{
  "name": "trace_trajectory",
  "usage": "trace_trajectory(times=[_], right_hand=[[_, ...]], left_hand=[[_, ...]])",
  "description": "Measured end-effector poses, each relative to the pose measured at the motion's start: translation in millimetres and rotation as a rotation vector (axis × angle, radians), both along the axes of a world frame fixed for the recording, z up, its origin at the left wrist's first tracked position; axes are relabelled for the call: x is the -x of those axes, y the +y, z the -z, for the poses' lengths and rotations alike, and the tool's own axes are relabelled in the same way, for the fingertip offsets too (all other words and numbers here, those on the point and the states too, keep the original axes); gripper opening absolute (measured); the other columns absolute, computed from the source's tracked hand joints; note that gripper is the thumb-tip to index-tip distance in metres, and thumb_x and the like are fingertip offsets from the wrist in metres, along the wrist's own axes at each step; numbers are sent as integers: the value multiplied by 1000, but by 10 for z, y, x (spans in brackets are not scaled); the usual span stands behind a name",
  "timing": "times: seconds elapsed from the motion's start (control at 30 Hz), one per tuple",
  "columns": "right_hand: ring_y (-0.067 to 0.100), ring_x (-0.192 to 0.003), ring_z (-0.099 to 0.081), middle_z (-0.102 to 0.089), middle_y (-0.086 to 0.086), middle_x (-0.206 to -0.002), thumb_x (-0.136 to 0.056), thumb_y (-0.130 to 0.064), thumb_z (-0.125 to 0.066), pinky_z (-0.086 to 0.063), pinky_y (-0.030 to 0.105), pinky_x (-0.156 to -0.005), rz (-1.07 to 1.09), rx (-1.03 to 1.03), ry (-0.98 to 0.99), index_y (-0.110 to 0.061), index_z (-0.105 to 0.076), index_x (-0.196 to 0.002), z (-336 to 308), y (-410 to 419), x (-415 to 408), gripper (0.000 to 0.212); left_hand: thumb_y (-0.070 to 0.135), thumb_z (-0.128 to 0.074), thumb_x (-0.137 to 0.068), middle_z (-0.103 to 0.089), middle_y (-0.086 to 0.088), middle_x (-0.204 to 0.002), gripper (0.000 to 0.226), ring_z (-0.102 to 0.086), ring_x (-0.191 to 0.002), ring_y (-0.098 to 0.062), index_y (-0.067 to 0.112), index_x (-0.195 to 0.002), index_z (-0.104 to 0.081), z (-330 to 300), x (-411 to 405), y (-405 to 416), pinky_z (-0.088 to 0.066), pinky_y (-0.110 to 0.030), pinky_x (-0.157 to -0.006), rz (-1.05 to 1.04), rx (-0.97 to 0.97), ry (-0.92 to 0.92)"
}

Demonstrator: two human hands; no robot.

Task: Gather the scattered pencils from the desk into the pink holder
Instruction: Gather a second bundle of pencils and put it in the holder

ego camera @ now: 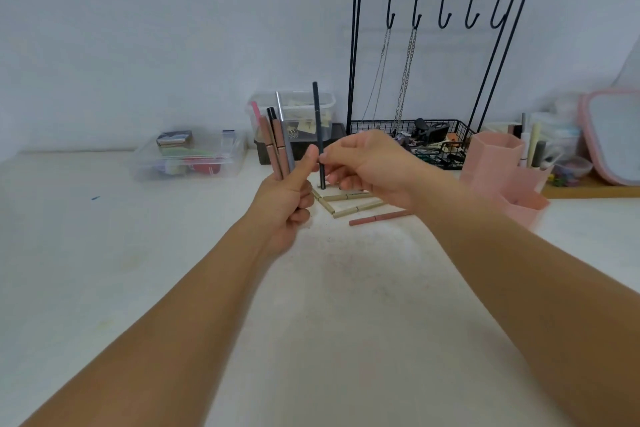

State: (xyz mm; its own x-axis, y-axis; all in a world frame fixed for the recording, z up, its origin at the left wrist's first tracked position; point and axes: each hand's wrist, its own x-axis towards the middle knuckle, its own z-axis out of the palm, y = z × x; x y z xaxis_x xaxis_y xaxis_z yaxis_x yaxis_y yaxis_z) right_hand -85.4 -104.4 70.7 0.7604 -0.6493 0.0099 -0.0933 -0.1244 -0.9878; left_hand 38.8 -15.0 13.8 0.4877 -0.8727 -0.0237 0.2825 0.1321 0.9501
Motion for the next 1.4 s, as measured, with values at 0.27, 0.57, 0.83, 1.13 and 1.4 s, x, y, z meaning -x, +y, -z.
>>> trace_trajectory(times=[0.27, 0.57, 0.83, 1.13, 1.4], right_hand=[[7, -62, -65, -72, 0, -72, -88, -12, -73, -48, 19, -52, -25, 0, 20, -12, -76, -88, 105, -24, -15, 4], [8, -69, -67, -78, 4, -87, -84, -23, -79, -50, 21, -57, 17, 282, 174, -11, -79, -94, 52, -73, 21, 15], [24, -104, -64, -70, 4, -115, -93, -16, -66, -52, 38, -93, 232, 985, 680, -16, -70, -119, 255, -677, 311, 25], [28, -101, -64, -70, 6, -113, -93, -15, -65, -55, 43, -88, 244, 1035, 695, -18, -71, -112, 518, -777, 308, 20], [26, -91, -65, -72, 6, -102, -96, -15, -59, -57, 38, -80, 232, 1008, 712, -18, -74, -106, 547, -775, 276, 18]], left_hand=[[43, -83, -60, -45, 4, -61, 46, -32, -47, -7, 17, -89, -57, 13, -40, 14, -24, -18, -39, 100, 30, -183], [20, -71, -94, -50, 2, -63, 21, -42, -49, -10, 12, -107, -57, 41, -31, -3, -28, -18, -38, 102, -63, -280], [37, -73, -92, -34, 8, -55, 28, -28, -45, -6, 21, -88, -50, 34, -86, -4, -22, -16, -35, -48, -90, -82], [41, -70, -93, -38, 6, -59, 26, -32, -48, -7, 22, -91, -53, 34, -63, -13, -23, -16, -38, -8, -141, -99], [41, -70, -92, -35, 8, -54, 29, -31, -47, -7, 22, -84, -50, 47, -41, -21, -24, -17, -38, -16, -125, -125]])
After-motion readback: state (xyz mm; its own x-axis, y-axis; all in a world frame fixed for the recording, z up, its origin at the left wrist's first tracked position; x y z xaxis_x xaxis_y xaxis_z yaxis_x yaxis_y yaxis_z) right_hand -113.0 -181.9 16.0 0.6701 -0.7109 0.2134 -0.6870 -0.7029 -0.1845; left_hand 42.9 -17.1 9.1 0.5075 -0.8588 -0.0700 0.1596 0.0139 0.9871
